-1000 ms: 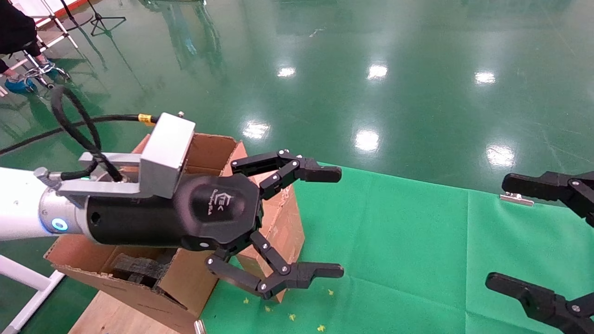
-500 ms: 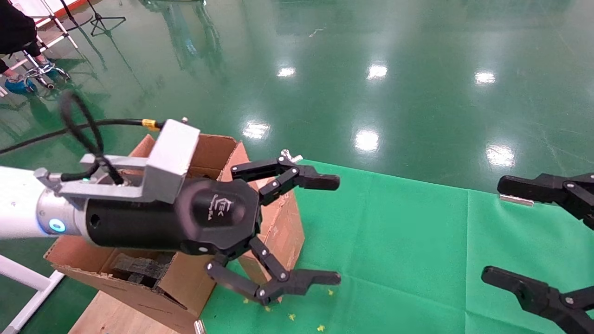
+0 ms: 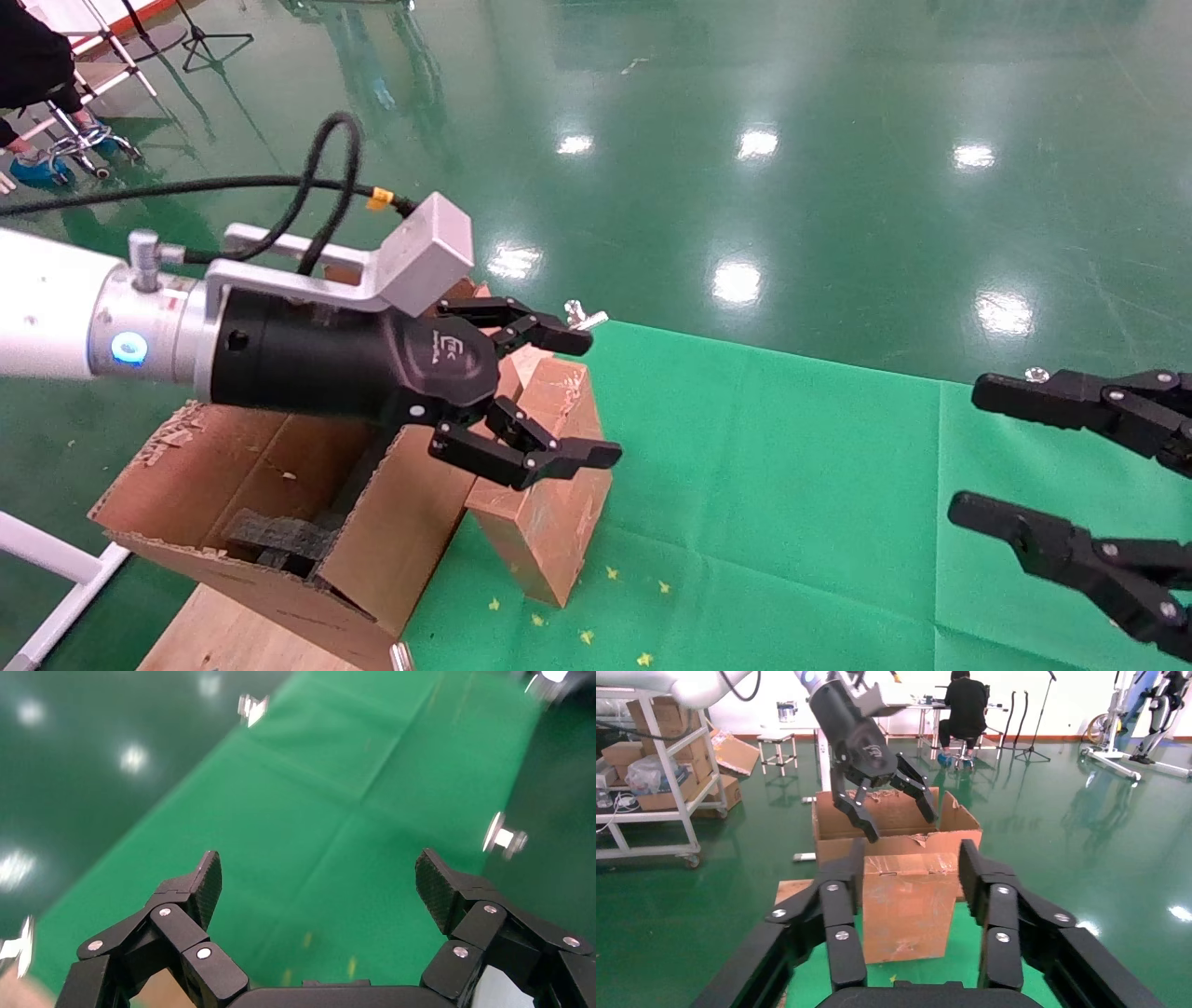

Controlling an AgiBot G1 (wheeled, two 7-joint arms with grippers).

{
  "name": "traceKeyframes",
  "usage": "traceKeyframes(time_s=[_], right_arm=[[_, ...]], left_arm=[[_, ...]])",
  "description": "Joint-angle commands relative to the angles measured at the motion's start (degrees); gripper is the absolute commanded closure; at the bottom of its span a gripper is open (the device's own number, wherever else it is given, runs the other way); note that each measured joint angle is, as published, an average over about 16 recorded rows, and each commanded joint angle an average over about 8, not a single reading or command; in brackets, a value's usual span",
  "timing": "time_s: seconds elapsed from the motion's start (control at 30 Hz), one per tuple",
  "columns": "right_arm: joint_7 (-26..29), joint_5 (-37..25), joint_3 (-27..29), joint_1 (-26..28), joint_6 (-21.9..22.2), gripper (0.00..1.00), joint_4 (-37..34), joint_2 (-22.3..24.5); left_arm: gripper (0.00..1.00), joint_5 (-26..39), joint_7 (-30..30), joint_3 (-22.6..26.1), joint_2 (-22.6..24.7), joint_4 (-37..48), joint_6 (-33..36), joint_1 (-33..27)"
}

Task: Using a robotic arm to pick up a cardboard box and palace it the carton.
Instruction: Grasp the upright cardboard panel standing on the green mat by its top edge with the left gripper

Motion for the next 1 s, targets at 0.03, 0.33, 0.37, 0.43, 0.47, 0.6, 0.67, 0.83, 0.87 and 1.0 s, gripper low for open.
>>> traceKeyframes(time_s=[0.03,0.33,0.37,0.43,0.47,0.6,0.67,0.83,0.87,1.0], right_arm=[[0.0,0.0,0.0,0.0,0.0,1.0,0.0,0.0],[0.0,0.0,0.0,0.0,0.0,1.0,0.0,0.0],[0.0,0.0,0.0,0.0,0.0,1.0,0.0,0.0],[0.0,0.0,0.0,0.0,0.0,1.0,0.0,0.0],[0.0,0.0,0.0,0.0,0.0,1.0,0.0,0.0],[0.0,0.0,0.0,0.0,0.0,1.0,0.0,0.0],[0.0,0.0,0.0,0.0,0.0,1.0,0.0,0.0],[0.0,0.0,0.0,0.0,0.0,1.0,0.0,0.0],[0.0,0.0,0.0,0.0,0.0,1.0,0.0,0.0],[0.0,0.0,0.0,0.0,0.0,1.0,0.0,0.0]], left_arm=[[0.0,3.5,-3.9,1.7,0.3,-0.7,0.9,-2.8],[0.0,5.4,-5.4,2.9,0.7,-0.2,1.9,-4.8],[0.0,5.5,-5.3,3.0,0.7,0.0,1.9,-4.7],[0.0,6.0,-5.5,3.2,0.9,0.3,1.8,-4.9],[0.0,6.8,-5.8,3.6,1.1,0.4,1.8,-5.4],[0.0,10.5,-8.7,5.5,2.5,0.9,2.0,-7.5],[0.0,13.0,-11.1,6.8,3.5,1.2,2.2,-8.8],[0.0,19.2,-19.2,10.4,6.0,2.2,3.1,-12.0],[0.0,20.2,-21.0,11.1,6.5,2.5,3.3,-12.6],[0.0,23.1,-26.8,13.9,8.1,3.9,3.9,-14.6]])
